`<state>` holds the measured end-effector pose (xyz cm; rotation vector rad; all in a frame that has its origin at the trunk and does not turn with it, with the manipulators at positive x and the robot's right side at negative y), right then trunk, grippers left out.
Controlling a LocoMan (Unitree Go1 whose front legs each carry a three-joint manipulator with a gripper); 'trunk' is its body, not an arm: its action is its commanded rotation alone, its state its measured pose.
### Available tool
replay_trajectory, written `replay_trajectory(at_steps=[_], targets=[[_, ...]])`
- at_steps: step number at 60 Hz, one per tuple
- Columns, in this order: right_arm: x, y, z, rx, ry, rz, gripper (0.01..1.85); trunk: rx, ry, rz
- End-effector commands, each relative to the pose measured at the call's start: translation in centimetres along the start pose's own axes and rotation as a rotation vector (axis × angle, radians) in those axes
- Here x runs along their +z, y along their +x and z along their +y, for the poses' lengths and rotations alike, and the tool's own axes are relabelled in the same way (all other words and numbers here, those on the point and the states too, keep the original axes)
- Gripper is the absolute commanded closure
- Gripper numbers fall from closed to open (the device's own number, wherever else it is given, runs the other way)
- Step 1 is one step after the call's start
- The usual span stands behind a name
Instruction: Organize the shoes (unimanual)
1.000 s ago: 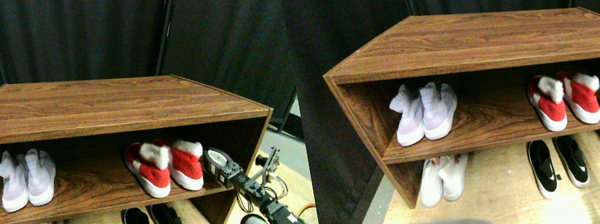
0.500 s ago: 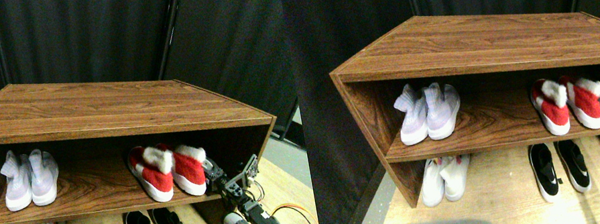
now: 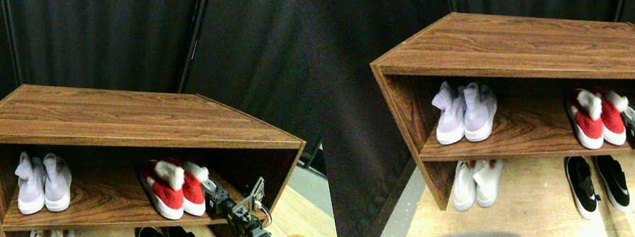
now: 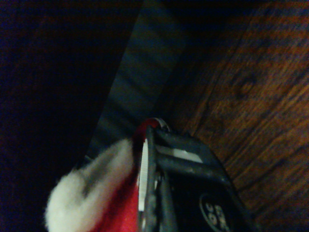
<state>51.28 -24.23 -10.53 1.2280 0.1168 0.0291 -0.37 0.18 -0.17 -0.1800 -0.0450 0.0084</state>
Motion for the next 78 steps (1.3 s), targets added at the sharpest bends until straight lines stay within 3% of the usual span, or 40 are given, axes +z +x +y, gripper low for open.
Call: replay_trajectory(at_steps=[1,16,20,28,34,40,43,48,61,78], targets=[[-0.2,0.0,-0.4,-0.019,0.002,0.001,1.8,0.01,0.015,0.018],[1.4,-1.2,-0.2,-0.01,-0.056,-0.076,1.8,-0.011,0.037,0.023],[1.7,-2.1,0.4,0.04,-0.084,-0.077,1.8,-0.018,0.043,0.025],[1.9,-4.4,2.1,0.143,-0.114,-0.062,1.8,-0.03,0.049,0.025],[2.1,-7.0,3.7,0.229,-0.132,-0.026,1.8,-0.036,0.051,0.027],[2.1,-8.9,4.6,0.267,-0.15,-0.025,1.8,-0.041,0.056,0.03],[2.3,-10.3,5.0,0.321,-0.171,0.021,1.8,-0.041,0.056,0.03],[2.4,-11.7,4.8,0.361,-0.138,0.073,1.8,-0.045,0.058,0.041],[2.0,-13.7,3.6,0.386,-0.187,0.083,1.8,-0.05,0.063,0.079],[0.3,-14.4,0.3,0.281,-0.07,0.092,1.8,-0.041,0.068,0.144]])
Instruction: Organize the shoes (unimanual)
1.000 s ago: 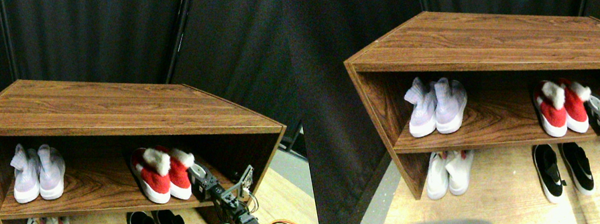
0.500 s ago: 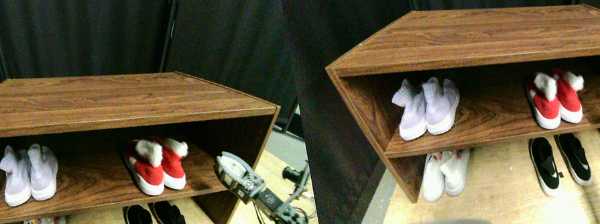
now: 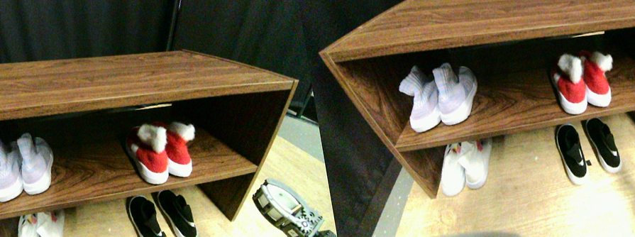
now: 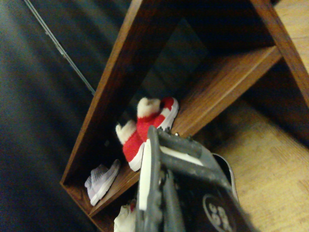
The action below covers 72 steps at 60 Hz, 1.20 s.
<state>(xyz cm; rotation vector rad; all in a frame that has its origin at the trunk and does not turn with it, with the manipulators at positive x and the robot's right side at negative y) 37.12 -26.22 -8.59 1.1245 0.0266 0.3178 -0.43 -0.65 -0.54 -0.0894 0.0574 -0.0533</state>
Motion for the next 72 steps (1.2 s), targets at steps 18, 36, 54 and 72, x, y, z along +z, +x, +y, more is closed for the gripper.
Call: replay_trajectory(at_steps=[18,36,54,72], targets=[[-3.6,1.3,-6.1,-0.186,0.187,-0.005,1.8,0.014,-0.021,0.071],[-2.9,3.4,-11.4,-0.294,0.171,-0.059,1.8,0.011,-0.013,0.068],[-0.8,5.4,-14.3,-0.338,0.128,-0.105,1.8,0.001,-0.009,0.043],[-1.3,7.3,-16.5,-0.474,0.172,-0.216,1.8,0.006,-0.019,0.026]])
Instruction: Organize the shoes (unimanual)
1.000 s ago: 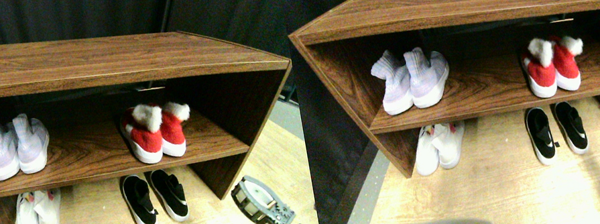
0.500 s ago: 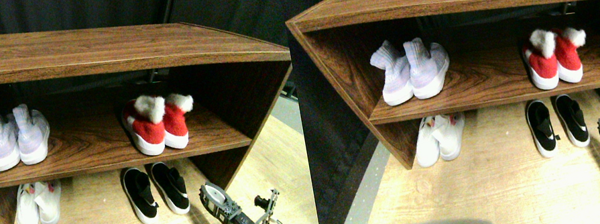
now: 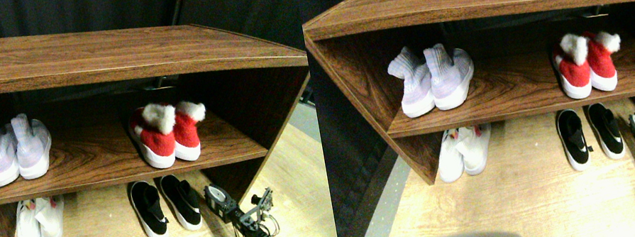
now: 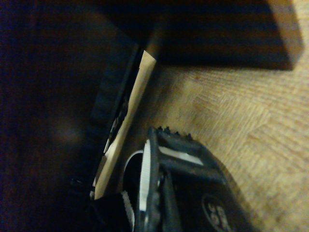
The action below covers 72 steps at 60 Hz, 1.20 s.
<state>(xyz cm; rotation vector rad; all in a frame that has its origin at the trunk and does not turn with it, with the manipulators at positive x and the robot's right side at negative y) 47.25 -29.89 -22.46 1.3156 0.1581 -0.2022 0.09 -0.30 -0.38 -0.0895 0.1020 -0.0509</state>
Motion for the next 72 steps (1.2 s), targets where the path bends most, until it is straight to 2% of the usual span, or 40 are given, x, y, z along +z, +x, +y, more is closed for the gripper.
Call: replay_trajectory(at_steps=[1,12,16,24,37,43,45,49,61,72], targets=[[-0.4,0.6,-0.2,-0.013,-0.024,-0.047,1.8,0.003,-0.02,-0.019],[-1.2,1.9,-0.7,-0.051,-0.036,-0.057,1.8,0.015,-0.033,-0.027],[-1.7,2.3,-0.8,-0.074,0.008,-0.058,1.8,0.019,-0.036,-0.027],[-2.5,2.4,-0.5,-0.104,0.009,-0.065,1.8,0.026,-0.045,-0.031],[-3.7,3.0,-0.2,-0.088,-0.007,0.008,1.8,0.037,-0.056,-0.028],[-4.4,2.7,0.0,-0.099,-0.039,0.004,1.8,0.043,-0.059,-0.025],[-4.6,2.5,0.2,-0.077,-0.093,0.05,1.8,0.044,-0.06,-0.024],[-5.1,2.3,0.3,-0.073,-0.05,0.096,1.8,0.048,-0.063,-0.019],[-6.5,1.5,1.2,-0.028,-0.09,0.143,1.8,0.053,-0.068,-0.022],[-6.3,1.1,1.2,-0.034,-0.088,0.106,1.8,0.052,-0.068,-0.023]])
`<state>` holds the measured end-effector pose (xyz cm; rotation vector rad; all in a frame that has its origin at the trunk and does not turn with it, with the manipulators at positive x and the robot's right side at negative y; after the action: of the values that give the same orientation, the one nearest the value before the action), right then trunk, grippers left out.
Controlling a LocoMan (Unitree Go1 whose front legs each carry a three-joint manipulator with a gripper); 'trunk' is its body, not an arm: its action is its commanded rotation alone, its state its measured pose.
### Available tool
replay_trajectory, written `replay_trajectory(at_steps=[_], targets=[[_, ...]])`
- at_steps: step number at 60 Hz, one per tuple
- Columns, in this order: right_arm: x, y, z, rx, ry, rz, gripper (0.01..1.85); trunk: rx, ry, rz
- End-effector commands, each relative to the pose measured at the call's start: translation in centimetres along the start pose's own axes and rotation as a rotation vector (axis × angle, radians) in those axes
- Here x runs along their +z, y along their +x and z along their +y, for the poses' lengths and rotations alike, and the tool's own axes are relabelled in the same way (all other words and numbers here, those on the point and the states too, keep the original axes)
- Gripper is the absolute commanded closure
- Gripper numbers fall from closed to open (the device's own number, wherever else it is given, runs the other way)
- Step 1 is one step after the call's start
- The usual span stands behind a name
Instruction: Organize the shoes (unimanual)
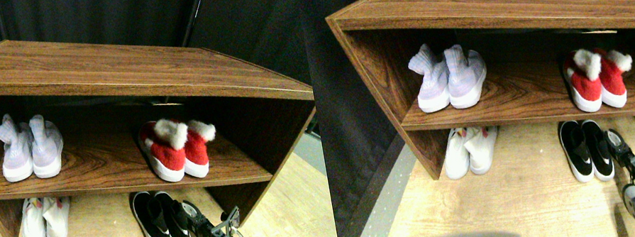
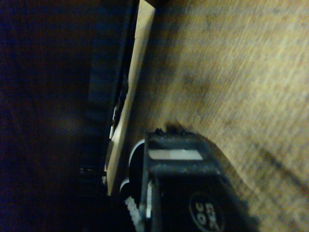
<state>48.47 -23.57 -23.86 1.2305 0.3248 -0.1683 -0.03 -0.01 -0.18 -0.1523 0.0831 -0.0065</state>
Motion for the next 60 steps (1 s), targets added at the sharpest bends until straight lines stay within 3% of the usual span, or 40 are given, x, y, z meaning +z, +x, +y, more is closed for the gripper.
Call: replay_trajectory(at_steps=[1,16,18,22,29,30,38,49,60], targets=[[0.3,0.0,0.7,0.038,0.002,-0.028,1.8,0.012,-0.003,-0.001],[2.8,0.4,0.8,0.038,-0.029,-0.117,1.8,-0.008,0.015,-0.008],[3.3,-0.1,1.2,0.039,-0.072,-0.153,1.8,-0.011,0.018,-0.011],[3.8,-0.7,1.8,0.064,-0.071,-0.151,1.8,-0.018,0.023,-0.017],[4.4,-3.0,3.3,0.154,-0.073,-0.119,1.8,-0.033,0.033,-0.038],[4.5,-4.2,3.8,0.183,-0.099,-0.122,1.8,-0.034,0.034,-0.04],[4.0,-7.4,4.8,0.226,-0.109,-0.113,1.8,-0.044,0.043,-0.056],[3.3,-11.0,5.9,0.331,-0.104,-0.002,1.8,-0.064,0.053,-0.095],[3.1,-14.2,7.6,0.419,-0.143,0.04,1.8,-0.081,0.054,-0.136]])
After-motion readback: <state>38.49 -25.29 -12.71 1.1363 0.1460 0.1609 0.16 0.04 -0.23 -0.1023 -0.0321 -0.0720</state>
